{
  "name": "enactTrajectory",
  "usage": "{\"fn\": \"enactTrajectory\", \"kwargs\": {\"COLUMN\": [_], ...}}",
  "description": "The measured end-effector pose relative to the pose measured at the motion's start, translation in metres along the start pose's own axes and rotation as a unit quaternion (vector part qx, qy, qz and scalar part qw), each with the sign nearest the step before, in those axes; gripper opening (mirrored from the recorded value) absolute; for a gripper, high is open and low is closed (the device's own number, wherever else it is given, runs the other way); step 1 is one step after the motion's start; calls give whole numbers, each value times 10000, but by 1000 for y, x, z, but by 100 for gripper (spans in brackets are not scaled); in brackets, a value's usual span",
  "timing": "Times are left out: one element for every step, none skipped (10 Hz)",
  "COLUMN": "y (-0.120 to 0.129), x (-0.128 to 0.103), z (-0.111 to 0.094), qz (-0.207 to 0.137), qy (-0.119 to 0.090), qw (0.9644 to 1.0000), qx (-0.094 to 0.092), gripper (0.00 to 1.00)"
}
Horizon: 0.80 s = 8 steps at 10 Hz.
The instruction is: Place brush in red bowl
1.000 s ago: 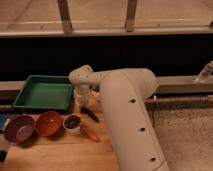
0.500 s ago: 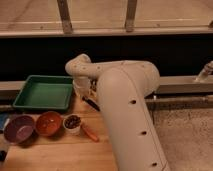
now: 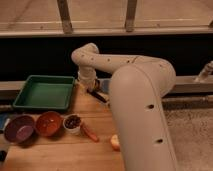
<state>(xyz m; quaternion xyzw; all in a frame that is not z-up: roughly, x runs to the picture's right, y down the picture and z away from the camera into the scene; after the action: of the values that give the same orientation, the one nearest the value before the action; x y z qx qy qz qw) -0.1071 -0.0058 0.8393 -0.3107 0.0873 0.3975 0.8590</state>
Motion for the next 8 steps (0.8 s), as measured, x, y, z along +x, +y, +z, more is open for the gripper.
{"fn": "enactTrajectory", "kwargs": {"y": [6, 12, 19, 28, 45, 66, 82, 98], "x": [-1, -1, -1, -2, -2, -2, -2, -2], "z": [-17, -30, -46, -56, -66, -71, -72, -72], "qz": [-294, -548, -809, -988, -1240, -1492, -1647, -1771], "qy": [-16, -26, -57, -77, -101, -106, -91, -48], "qw": [9995, 9984, 9965, 9948, 9918, 9880, 9853, 9829], "qx": [-90, -153, -195, -228, -288, -371, -440, -508], "gripper": [0, 0, 0, 0, 0, 0, 0, 0]}}
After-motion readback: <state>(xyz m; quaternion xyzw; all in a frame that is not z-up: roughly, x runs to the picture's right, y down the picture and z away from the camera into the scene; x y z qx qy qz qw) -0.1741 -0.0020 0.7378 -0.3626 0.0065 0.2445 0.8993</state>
